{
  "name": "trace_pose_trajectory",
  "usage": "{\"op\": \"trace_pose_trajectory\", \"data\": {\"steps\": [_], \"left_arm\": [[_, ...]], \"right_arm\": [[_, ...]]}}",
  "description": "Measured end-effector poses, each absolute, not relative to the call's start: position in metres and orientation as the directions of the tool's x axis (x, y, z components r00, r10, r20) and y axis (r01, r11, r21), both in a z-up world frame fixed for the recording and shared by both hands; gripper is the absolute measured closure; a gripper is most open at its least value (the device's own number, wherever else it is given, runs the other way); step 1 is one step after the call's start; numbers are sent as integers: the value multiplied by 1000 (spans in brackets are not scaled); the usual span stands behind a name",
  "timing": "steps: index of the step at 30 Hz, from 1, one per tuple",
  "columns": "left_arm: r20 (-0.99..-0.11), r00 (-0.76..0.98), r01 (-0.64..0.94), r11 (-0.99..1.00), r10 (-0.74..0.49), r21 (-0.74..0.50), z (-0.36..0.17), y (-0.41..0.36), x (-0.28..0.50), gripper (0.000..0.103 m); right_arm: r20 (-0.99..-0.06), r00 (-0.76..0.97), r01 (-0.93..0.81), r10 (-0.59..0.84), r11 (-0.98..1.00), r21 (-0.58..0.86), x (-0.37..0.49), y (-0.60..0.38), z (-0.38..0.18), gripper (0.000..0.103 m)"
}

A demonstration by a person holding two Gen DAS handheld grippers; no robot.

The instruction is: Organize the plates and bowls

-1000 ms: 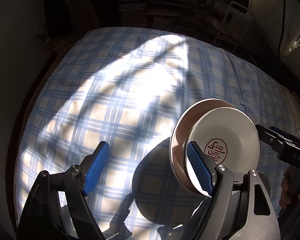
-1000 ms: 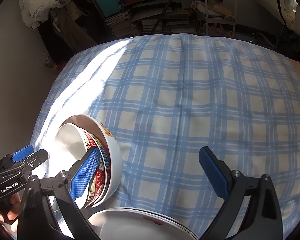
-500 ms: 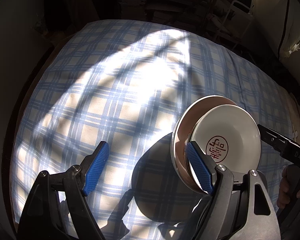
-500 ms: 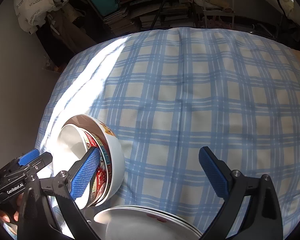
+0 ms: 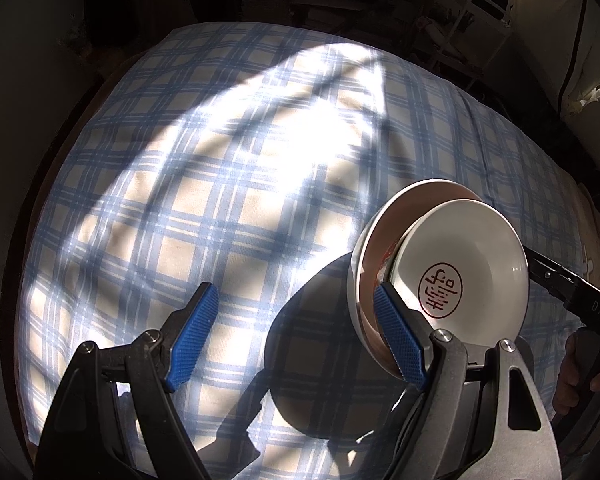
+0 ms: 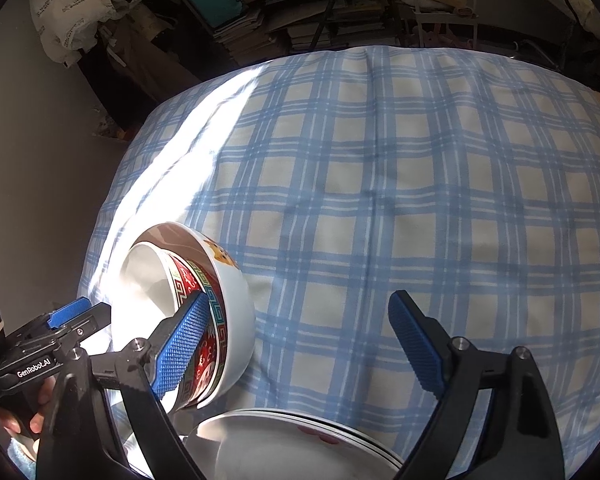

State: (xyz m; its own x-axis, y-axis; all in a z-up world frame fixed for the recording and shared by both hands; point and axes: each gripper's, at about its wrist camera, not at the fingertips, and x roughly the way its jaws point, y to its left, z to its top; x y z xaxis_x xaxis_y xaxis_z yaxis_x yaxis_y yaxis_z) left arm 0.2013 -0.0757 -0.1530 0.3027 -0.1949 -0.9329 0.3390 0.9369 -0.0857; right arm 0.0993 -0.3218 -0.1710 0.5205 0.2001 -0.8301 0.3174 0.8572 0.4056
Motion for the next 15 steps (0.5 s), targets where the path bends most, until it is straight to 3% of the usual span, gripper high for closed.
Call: {"op": "trace_pose_trajectory", "data": {"steps": [7, 15], "left_arm": [[-936, 299, 341, 937, -185, -76, -158, -77, 202, 24], [-931, 294, 339, 935, -215, -108, -154, -74, 203, 24]], "right_arm": [[-830, 519, 311, 204, 859, 406, 99, -321, -171, 23], [-824, 526, 306, 212, 857, 415, 100, -321, -171, 27]]}}
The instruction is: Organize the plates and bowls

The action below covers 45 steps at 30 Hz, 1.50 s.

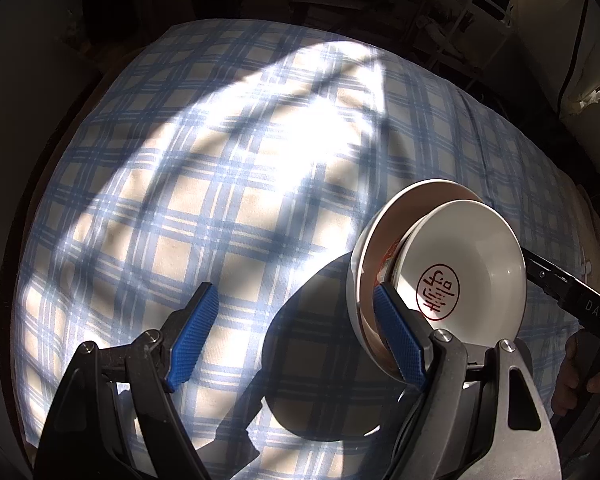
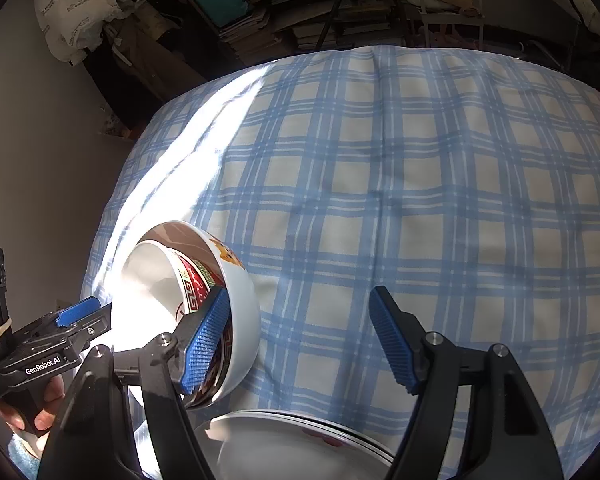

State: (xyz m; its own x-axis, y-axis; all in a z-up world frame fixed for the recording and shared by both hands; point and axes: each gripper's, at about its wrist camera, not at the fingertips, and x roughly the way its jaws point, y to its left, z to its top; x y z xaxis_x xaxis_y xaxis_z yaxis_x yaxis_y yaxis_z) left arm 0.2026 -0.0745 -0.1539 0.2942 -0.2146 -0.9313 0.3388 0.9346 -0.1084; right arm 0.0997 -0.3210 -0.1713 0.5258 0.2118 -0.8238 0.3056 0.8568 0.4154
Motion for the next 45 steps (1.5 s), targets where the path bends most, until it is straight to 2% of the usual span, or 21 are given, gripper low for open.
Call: {"op": "trace_pose_trajectory", "data": {"steps": [9, 11, 15, 16, 17, 19, 23, 25, 26, 28, 31, 35, 45], "left_arm": [[-936, 271, 327, 936, -225, -131, -160, -72, 208, 25], [-937, 287, 330, 939, -201, -100, -160, -75, 207, 25], [-932, 319, 355, 933, -175, -54, -157, -81, 202, 26], [-934, 315, 361, 931, -169, -47, -158, -83, 202, 30], [-938, 305, 369, 929, -164, -42, -160, -85, 201, 32], [-942, 292, 391, 920, -166, -41, -163, -90, 198, 45], [-939, 306, 409, 912, -159, -21, -163, -98, 194, 55], [-941, 291, 412, 910, -174, -41, -164, -99, 194, 67], [-940, 287, 412, 910, -181, -50, -165, -100, 194, 69], [-938, 269, 414, 906, -218, -92, -167, -100, 194, 82], [-937, 218, 380, 908, -275, -178, -173, -96, 199, 94], [-929, 193, 344, 909, -316, -237, -177, -90, 203, 96], [-915, 196, 265, 917, -352, -296, -181, -77, 207, 97]], "right_arm": [[-821, 532, 304, 208, 858, 414, 100, -321, -172, 28], [-814, 538, 289, 218, 859, 422, 100, -319, -169, 36], [-802, 548, 250, 236, 869, 427, 104, -312, -164, 63], [-800, 549, 242, 242, 870, 429, 104, -310, -164, 71], [-800, 547, 236, 247, 871, 430, 105, -308, -163, 74], [-801, 541, 225, 256, 874, 431, 108, -304, -164, 83], [-811, 528, 219, 250, 883, 415, 111, -298, -166, 90], [-811, 517, 222, 273, 873, 435, 113, -297, -170, 95], [-811, 515, 226, 279, 868, 442, 114, -297, -171, 95], [-815, 508, 229, 279, 868, 440, 115, -297, -171, 94], [-816, 503, 237, 284, 863, 446, 116, -297, -173, 94], [-820, 500, 248, 280, 860, 446, 118, -296, -173, 92], [-830, 500, 265, 248, 868, 419, 117, -290, -170, 91]]}}
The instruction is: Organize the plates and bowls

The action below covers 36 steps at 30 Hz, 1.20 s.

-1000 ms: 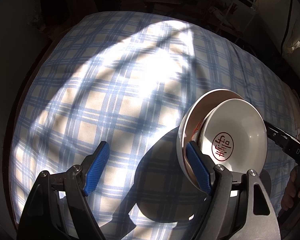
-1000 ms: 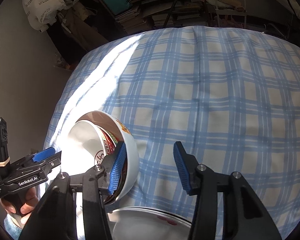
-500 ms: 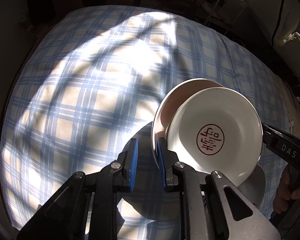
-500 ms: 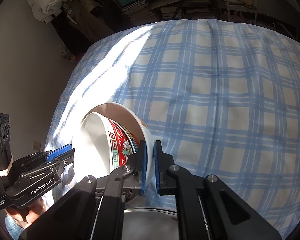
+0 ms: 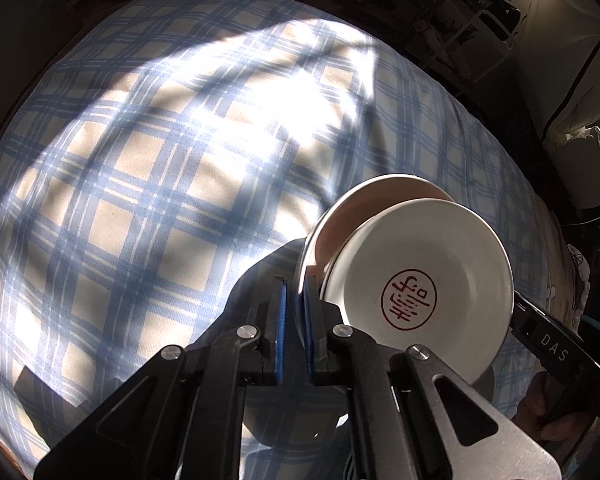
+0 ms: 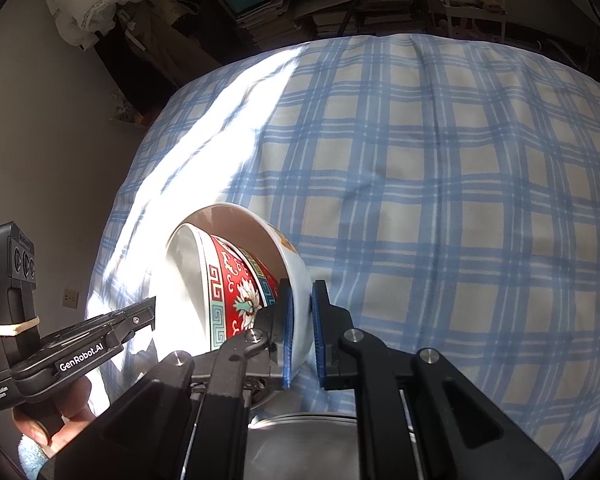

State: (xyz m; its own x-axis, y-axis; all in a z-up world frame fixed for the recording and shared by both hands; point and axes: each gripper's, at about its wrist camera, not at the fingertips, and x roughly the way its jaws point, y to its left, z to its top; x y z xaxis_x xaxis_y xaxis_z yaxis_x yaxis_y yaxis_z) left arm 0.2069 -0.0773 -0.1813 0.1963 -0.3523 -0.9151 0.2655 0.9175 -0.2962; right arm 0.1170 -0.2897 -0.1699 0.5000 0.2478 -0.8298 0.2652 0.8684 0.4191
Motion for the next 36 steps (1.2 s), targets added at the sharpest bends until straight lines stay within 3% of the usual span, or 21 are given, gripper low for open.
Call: {"op": "trace_pose_trajectory", "data": {"steps": [22, 36], "left_arm": [[-912, 260, 313, 921, -318, -232, -153, -86, 196, 101], [-902, 298, 356, 913, -314, -200, -107, -83, 158, 101]], "right_arm": [[-812, 528, 303, 250, 837, 455, 102, -290, -156, 91], [-804, 550, 308, 224, 841, 444, 67, -282, -112, 91]]}}
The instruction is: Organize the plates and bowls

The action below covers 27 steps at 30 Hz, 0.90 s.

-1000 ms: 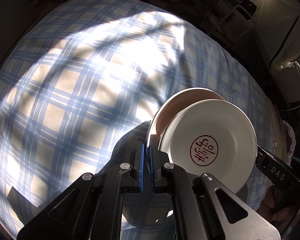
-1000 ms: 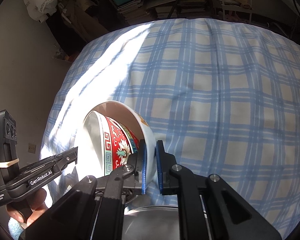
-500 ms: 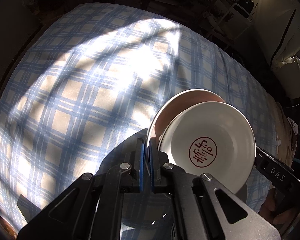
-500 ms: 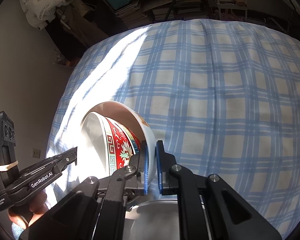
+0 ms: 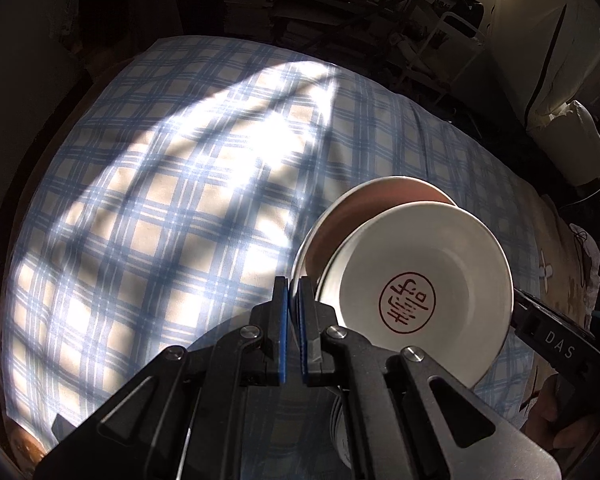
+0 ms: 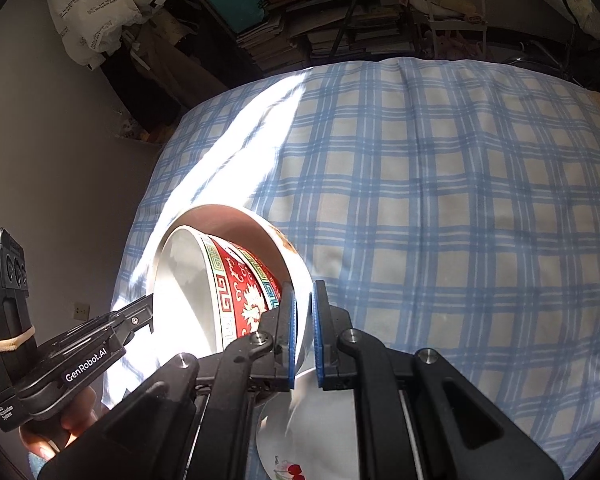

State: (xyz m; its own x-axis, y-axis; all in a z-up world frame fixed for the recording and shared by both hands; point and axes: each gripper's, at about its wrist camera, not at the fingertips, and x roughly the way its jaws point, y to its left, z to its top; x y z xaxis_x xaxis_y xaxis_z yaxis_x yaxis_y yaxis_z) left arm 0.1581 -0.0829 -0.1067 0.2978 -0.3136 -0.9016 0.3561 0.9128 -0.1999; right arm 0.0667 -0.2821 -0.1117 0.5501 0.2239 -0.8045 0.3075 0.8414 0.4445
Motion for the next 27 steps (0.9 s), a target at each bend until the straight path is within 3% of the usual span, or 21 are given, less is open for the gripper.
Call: {"op": "trace_pose_trajectory", "data": {"steps": [9, 27], "left_arm": [[-908, 284, 401, 898, -308, -180, -102, -95, 106, 101], [-946, 210, 456, 881, -246, -128, -153, -111, 44, 100]], "right_arm": [[-819, 546, 350, 178, 840, 416, 9, -287, -100, 91], [-862, 464, 450, 204, 784, 428, -51, -298, -162, 91]]}}
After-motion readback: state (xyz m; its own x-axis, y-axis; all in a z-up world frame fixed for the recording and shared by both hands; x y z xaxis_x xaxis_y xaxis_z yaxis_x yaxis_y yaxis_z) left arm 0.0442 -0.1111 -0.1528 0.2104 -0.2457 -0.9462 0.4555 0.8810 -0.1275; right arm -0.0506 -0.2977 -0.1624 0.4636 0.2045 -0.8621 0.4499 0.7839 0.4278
